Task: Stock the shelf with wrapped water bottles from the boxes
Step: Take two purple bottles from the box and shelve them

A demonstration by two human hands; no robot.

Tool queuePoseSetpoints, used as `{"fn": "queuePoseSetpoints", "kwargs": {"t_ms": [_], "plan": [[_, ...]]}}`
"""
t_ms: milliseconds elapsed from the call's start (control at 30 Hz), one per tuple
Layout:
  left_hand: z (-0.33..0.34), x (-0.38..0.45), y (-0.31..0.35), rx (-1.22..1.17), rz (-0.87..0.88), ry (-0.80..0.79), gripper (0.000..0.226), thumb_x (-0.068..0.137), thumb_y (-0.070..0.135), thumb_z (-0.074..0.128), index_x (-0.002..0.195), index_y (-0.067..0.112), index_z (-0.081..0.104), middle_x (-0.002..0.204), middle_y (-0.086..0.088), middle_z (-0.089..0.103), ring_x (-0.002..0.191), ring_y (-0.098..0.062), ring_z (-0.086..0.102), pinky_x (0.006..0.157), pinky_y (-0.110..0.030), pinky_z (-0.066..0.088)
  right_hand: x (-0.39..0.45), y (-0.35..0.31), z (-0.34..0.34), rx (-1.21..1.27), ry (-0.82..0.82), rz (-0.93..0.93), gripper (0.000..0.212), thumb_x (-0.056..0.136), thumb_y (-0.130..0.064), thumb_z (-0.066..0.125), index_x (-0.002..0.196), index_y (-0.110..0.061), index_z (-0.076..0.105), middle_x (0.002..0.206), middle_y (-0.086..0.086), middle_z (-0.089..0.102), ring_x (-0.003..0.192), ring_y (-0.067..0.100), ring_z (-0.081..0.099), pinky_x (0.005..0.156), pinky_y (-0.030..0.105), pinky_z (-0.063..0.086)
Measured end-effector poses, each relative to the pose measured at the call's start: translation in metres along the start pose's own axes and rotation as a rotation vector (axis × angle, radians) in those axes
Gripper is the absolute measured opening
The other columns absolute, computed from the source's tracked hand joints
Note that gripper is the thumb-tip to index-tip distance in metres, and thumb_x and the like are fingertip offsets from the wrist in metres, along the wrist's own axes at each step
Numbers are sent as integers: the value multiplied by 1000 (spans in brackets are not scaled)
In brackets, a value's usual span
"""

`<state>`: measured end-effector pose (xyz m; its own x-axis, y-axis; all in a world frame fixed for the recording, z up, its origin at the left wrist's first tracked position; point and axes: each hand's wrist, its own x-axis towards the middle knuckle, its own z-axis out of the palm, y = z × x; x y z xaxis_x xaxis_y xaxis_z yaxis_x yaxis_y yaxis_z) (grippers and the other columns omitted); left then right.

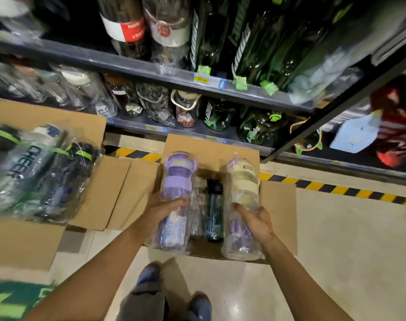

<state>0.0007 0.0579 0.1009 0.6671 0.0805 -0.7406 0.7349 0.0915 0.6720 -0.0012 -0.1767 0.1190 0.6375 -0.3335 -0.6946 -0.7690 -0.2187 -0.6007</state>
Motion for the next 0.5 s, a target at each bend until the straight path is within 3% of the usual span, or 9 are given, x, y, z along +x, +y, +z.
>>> {"fn": "queuePoseSetpoints", "kwargs": {"t_ms": [167,233,333,433,500], "plan": [[-17,-79,69,18,168,20,28,71,-1,78,87,18,64,71,7,73,64,-9,69,56,-20,54,-69,-71,-26,116,-72,-204,47,73,-27,80,113,-11,60,100,11,69,85,22,66,57,17,53],[-23,-110,100,35,210,21,35,68,4,81,93,20,63,79,2,74,66,-8,69,58,-23,55,-98,-98,-35,134,-107,-281,53,67,-35,83,110,-14,60,99,12,71,84,22,68,63,24,57],[-34,-158,146,30,286,33,61,56,18,88,108,23,58,93,0,72,79,-13,70,64,-29,55,-145,-140,-49,135,-128,-364,53,67,-37,82,112,-23,57,101,2,70,89,19,69,81,46,57],[-46,-205,194,53,382,93,78,45,36,90,114,28,56,101,6,70,93,-14,67,80,-37,54,-191,-183,-62,127,-125,-507,55,68,-35,82,115,-26,55,101,-3,68,92,14,67,84,38,55],[-53,-237,225,55,455,128,78,42,39,88,111,29,55,98,12,67,91,-8,64,77,-30,52,-223,-211,-71,132,-133,-576,58,71,-29,81,121,-21,51,103,-5,67,93,10,65,83,30,53]]}}
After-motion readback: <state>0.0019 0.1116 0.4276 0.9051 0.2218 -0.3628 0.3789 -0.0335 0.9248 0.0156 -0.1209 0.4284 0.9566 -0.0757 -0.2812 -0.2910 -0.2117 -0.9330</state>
